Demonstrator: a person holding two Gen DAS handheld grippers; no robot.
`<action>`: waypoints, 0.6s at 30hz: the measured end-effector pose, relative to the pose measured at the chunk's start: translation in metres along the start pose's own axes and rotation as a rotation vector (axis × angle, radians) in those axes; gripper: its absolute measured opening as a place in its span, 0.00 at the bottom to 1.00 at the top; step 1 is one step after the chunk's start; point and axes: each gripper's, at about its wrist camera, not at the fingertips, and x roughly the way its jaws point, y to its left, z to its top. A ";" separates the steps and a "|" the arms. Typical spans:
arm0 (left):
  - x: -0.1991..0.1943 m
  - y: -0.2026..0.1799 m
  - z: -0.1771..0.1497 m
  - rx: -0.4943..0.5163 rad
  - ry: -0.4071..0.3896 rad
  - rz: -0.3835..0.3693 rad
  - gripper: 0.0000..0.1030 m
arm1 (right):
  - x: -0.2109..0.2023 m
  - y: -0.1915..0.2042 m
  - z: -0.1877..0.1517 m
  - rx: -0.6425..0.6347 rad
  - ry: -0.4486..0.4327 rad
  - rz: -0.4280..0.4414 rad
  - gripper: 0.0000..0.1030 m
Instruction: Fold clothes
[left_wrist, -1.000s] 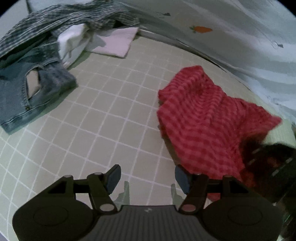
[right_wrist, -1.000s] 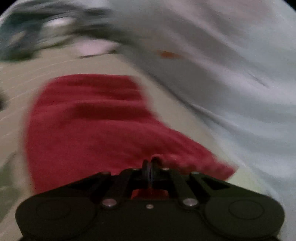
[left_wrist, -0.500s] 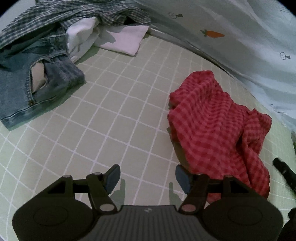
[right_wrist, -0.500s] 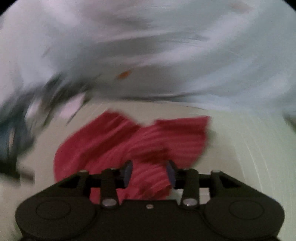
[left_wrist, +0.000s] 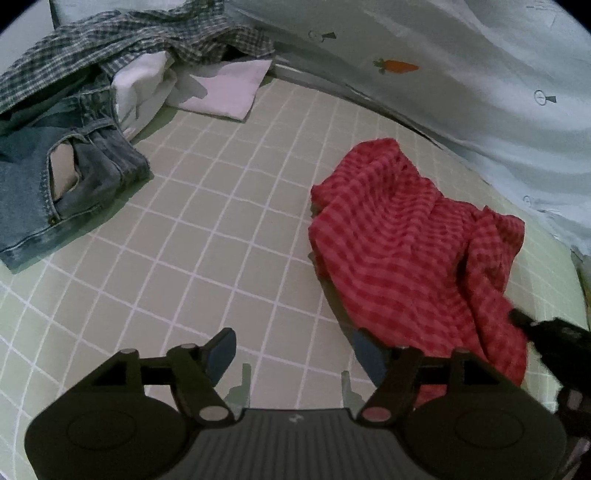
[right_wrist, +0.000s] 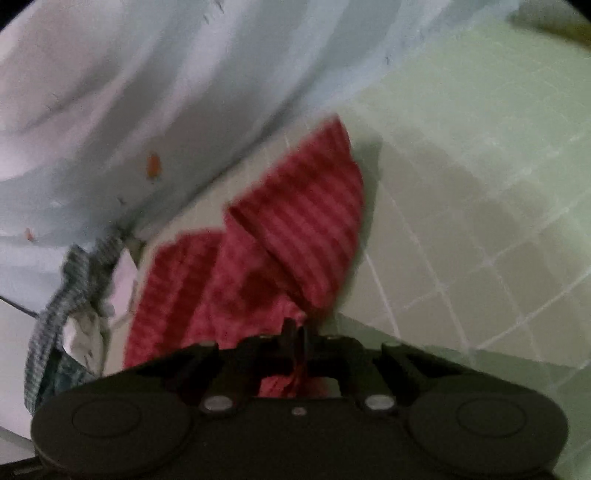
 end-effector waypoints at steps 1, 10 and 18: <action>-0.001 -0.001 -0.001 0.000 -0.001 0.001 0.70 | -0.014 0.004 0.001 -0.037 -0.045 -0.019 0.03; -0.003 -0.013 -0.012 0.011 0.010 -0.007 0.70 | -0.106 -0.013 -0.014 -0.349 -0.320 -0.632 0.25; 0.001 -0.015 -0.013 0.046 0.022 -0.001 0.70 | -0.082 -0.012 -0.031 -0.299 -0.164 -0.626 0.77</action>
